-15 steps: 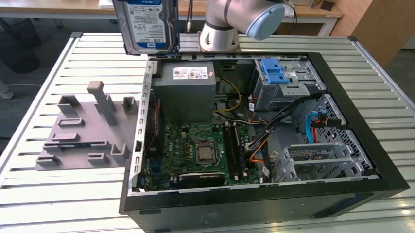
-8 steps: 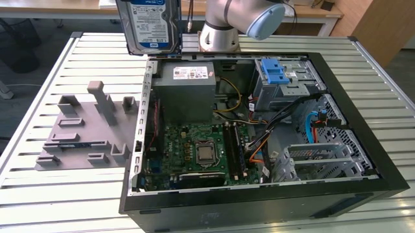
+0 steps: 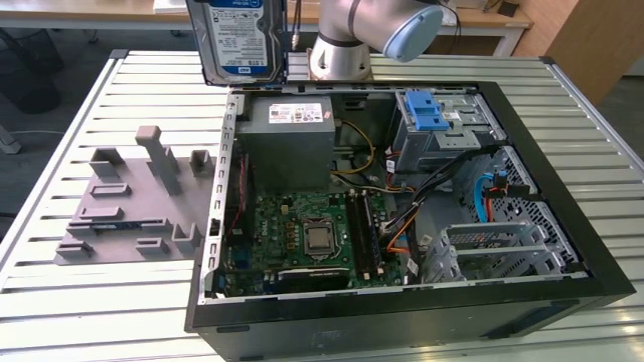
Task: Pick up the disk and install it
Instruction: 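Pick up the disk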
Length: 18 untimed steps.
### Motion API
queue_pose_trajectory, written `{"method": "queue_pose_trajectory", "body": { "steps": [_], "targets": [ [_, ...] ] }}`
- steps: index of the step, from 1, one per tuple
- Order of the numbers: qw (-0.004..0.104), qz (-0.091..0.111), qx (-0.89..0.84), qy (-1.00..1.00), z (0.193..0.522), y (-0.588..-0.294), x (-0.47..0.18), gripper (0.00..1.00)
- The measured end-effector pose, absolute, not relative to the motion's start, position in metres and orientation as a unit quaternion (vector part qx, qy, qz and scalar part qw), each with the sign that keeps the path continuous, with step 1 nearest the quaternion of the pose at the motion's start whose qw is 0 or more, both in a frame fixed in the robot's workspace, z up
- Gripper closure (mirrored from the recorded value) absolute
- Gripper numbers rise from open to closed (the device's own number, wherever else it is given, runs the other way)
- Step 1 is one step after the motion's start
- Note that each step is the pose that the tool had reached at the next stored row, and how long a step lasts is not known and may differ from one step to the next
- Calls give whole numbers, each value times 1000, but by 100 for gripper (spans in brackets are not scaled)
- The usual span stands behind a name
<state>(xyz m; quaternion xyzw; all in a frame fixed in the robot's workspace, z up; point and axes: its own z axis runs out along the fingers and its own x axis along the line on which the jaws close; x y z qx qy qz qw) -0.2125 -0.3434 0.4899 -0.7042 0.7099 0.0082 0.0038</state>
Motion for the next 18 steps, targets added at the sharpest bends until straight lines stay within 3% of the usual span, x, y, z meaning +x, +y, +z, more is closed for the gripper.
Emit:
{"method": "queue_pose_trajectory", "body": {
  "steps": [18],
  "targets": [
    [4,8,-704,710,490,-346,-202,64]
  ]
}}
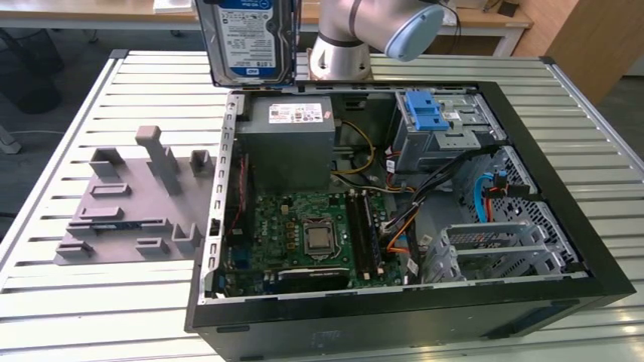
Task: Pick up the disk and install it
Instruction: 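Pick up the disk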
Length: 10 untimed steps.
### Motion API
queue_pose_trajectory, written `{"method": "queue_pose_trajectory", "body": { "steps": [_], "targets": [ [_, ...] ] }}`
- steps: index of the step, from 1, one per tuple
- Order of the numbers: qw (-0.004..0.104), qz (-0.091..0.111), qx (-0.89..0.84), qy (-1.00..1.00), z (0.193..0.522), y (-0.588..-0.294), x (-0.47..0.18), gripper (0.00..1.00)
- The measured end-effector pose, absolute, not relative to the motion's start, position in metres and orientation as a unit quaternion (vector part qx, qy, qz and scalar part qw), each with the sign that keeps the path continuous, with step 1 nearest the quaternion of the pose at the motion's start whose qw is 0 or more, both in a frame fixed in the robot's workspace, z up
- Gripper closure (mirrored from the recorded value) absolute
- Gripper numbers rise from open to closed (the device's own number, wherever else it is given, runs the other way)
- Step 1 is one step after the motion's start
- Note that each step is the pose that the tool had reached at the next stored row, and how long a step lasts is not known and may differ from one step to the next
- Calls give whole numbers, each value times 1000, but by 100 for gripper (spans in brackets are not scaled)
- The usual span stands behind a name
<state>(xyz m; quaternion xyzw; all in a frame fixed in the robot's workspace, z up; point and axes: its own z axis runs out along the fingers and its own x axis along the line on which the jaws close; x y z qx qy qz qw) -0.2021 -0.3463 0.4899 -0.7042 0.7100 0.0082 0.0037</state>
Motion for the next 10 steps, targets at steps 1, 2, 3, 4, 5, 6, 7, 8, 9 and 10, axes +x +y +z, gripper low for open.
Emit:
{"method": "queue_pose_trajectory", "body": {
  "steps": [1,2,3,4,5,6,7,8,9,10],
  "targets": [
    [4,8,-704,710,490,-346,-202,64],
    [4,8,-704,710,490,-346,-202,64],
    [4,8,-704,710,490,-346,-201,64],
    [4,8,-704,710,490,-346,-201,64],
    [4,8,-704,710,490,-346,-201,64],
    [4,8,-704,710,490,-346,-200,64],
    [4,8,-704,710,490,-346,-200,64],
    [4,8,-704,710,490,-346,-199,64],
    [4,8,-704,710,490,-346,-199,64],
    [4,8,-704,710,490,-346,-198,64]
  ]
}}
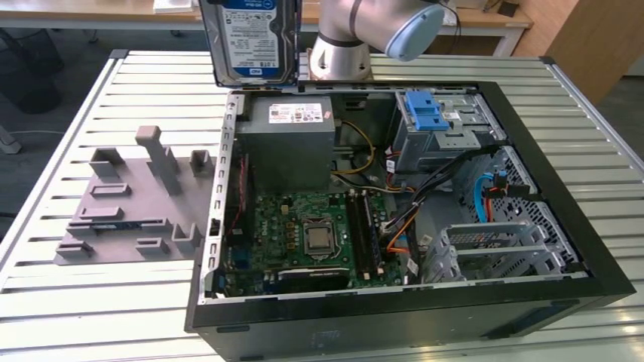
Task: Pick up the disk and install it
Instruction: 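Pick up the disk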
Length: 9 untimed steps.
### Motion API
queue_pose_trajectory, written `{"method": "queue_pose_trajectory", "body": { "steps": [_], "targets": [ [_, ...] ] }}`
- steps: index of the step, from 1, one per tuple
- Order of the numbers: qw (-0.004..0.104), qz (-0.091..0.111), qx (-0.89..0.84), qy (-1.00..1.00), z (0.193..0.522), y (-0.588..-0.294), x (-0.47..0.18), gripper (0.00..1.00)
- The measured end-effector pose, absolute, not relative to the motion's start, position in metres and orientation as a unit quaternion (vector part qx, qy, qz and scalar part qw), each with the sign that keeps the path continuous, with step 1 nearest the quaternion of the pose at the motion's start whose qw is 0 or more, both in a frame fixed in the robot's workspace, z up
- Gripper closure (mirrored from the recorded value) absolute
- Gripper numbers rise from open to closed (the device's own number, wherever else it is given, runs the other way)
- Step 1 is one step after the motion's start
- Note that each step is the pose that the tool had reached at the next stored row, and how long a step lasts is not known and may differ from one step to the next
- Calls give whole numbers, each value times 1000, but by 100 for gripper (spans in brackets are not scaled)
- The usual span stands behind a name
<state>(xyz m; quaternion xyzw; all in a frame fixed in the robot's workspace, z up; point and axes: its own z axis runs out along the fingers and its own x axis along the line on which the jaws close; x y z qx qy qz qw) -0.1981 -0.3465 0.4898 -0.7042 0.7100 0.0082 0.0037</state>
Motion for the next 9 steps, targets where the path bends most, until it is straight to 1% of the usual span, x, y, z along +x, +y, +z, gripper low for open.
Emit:
{"method": "queue_pose_trajectory", "body": {
  "steps": [9],
  "targets": [
    [4,8,-704,710,490,-347,-189,64]
  ]
}}
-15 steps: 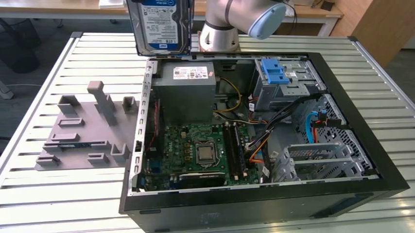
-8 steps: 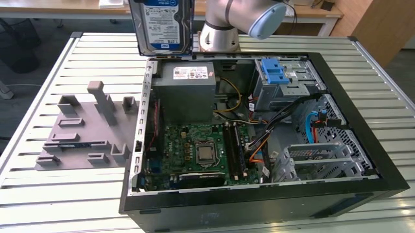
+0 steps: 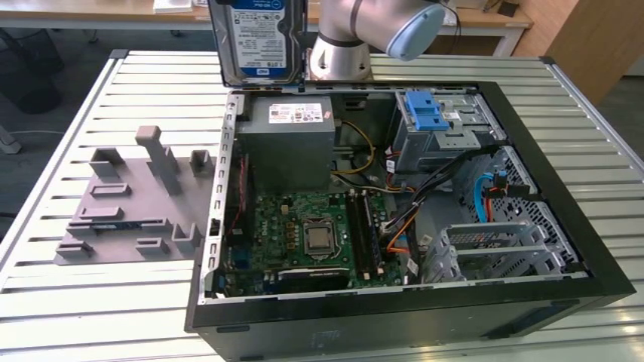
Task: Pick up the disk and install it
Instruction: 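Pick up the disk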
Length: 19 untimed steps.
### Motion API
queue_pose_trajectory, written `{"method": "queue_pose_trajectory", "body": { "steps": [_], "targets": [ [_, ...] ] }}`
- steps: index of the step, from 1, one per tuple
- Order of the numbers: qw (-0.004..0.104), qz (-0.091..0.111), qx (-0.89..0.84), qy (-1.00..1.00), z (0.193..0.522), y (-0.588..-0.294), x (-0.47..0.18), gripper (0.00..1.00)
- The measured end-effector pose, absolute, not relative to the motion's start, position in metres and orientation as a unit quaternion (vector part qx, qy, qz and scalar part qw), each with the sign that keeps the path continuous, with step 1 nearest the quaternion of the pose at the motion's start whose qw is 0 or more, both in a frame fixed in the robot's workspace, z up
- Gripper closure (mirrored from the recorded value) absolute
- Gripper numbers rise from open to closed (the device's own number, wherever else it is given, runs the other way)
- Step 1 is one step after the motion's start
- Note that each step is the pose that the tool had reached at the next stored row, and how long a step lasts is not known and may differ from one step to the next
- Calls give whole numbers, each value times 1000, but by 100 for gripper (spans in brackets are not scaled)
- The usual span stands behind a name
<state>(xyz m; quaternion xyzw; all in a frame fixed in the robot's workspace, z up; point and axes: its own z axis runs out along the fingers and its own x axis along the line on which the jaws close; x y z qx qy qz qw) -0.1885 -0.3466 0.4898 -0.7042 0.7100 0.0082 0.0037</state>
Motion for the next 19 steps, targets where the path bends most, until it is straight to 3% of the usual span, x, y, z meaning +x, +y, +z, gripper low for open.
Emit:
{"method": "queue_pose_trajectory", "body": {
  "steps": [19],
  "targets": [
    [3,7,-704,710,489,-356,-176,64]
  ]
}}
